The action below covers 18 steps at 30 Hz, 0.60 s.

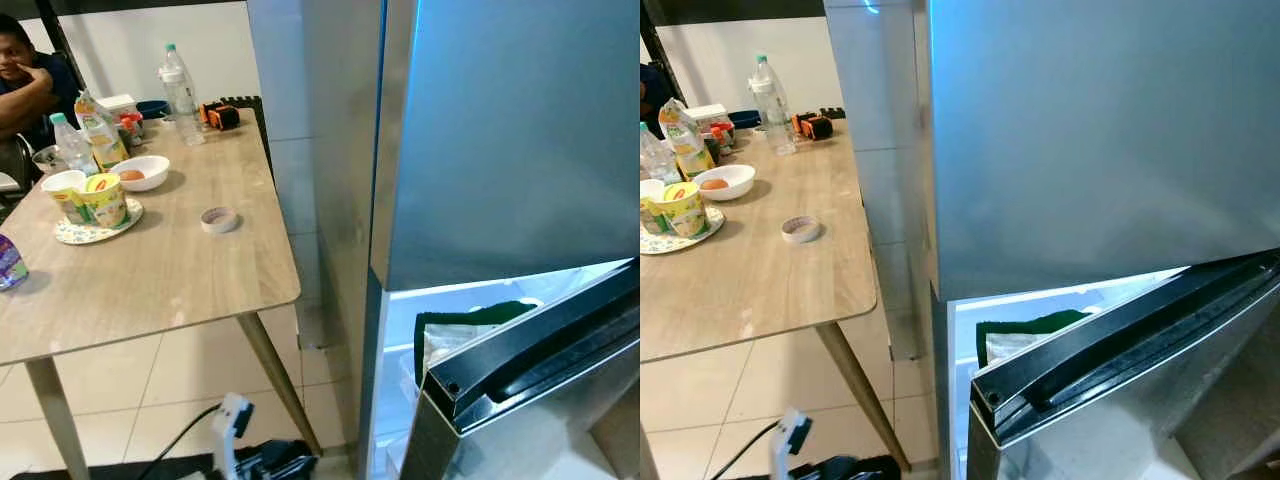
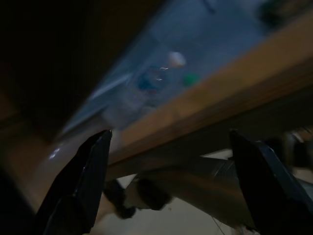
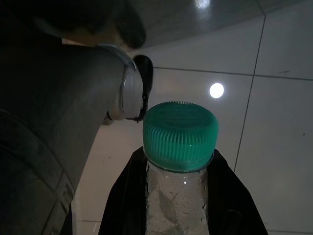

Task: Restocking fridge

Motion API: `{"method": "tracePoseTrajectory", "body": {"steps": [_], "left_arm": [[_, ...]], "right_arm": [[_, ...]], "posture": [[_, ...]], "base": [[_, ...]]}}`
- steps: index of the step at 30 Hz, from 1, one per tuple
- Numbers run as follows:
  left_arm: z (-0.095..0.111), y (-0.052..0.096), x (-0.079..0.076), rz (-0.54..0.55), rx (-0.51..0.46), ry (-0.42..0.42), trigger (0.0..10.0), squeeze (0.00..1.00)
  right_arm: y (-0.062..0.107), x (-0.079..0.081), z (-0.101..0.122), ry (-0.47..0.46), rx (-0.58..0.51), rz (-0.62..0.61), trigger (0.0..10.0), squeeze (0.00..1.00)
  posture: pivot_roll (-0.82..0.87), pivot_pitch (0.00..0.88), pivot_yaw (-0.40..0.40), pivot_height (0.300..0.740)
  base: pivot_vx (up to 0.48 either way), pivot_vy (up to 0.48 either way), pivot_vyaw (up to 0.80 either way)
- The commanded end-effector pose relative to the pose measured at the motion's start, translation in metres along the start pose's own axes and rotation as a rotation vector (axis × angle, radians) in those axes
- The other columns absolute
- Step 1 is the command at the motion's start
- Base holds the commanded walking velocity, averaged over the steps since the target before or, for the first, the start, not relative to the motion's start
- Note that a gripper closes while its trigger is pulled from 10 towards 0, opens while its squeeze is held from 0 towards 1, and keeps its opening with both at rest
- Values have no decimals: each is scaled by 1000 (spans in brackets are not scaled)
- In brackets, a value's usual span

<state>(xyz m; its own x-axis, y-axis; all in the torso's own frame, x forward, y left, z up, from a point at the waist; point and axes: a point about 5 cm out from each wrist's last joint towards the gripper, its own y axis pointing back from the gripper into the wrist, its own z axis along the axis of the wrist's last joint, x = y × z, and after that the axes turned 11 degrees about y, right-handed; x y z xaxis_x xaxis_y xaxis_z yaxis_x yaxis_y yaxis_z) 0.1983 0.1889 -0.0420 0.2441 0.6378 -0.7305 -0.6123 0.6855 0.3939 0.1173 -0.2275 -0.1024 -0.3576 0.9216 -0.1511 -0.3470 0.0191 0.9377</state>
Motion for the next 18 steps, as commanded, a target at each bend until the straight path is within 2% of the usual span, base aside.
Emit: {"method": "tracePoseTrajectory", "body": {"steps": [1,2,4,5,6,7,8,9,12,18], "left_arm": [[-17,9,15,191,-8,95,10000,0],[-27,14,22,287,9,128,10000,0],[-46,25,31,442,46,144,10000,0],[-46,25,31,442,46,144,10000,0],[-55,30,34,508,47,178,10000,0],[-55,30,34,508,47,178,10000,0],[-60,34,36,548,43,205,10000,0],[-74,43,39,638,30,266,10000,0],[-80,46,40,671,15,287,10000,0],[-79,44,41,729,-17,282,10000,0]], "right_arm": [[0,3,-2,6,13,2,10000,0],[0,4,-2,7,15,3,10000,0],[-1,5,-3,7,19,3,10000,0],[-1,5,-3,7,19,3,10000,0],[-1,6,-3,9,21,4,10000,0],[-1,6,-3,9,21,4,10000,0],[-1,6,-3,11,23,5,10000,0],[0,6,-5,15,28,3,10000,0],[0,4,-6,15,33,-2,10000,0],[1,0,-8,26,41,-10,10000,0]], "posture": [[-79,0,22,734],[-79,0,22,734],[-80,0,25,734],[-80,0,25,734],[-80,0,25,734],[-80,0,25,734],[-80,0,25,734],[-84,0,21,734],[-81,0,18,734],[-76,0,9,734]], "base": [[0,0,0],[0,0,0],[0,0,0],[0,0,0],[0,0,0],[0,0,0],[0,0,0],[0,0,0],[0,0,0],[0,0,0]]}}
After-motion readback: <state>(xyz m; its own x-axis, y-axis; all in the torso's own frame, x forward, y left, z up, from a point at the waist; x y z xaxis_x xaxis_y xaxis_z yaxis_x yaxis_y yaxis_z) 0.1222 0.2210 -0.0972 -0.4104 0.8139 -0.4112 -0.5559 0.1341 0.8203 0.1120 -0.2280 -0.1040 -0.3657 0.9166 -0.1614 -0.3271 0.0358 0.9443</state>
